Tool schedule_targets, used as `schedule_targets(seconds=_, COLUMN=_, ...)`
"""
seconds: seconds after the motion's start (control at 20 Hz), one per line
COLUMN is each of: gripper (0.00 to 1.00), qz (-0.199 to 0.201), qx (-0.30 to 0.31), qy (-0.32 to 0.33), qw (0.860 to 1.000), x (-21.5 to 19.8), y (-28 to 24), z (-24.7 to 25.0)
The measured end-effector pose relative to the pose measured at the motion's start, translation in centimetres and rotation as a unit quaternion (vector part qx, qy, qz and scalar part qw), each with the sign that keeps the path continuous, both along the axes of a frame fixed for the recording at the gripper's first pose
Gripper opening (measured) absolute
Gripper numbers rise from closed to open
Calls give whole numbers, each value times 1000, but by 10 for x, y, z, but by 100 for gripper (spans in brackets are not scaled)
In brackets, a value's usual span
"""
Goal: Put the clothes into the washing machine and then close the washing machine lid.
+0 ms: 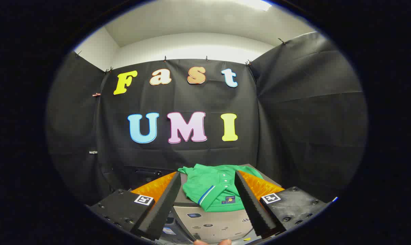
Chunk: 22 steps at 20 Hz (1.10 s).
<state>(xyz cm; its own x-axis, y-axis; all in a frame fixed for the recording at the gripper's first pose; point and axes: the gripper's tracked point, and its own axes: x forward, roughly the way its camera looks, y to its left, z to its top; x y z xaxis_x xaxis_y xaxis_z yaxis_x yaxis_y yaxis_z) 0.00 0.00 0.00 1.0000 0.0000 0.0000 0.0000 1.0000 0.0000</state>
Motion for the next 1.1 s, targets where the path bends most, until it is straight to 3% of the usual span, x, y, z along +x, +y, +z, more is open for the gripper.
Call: schedule_targets(seconds=1.1, gripper=99, qz=17, qx=-8, qy=6, qw=1000, x=-1, y=5, z=-2)
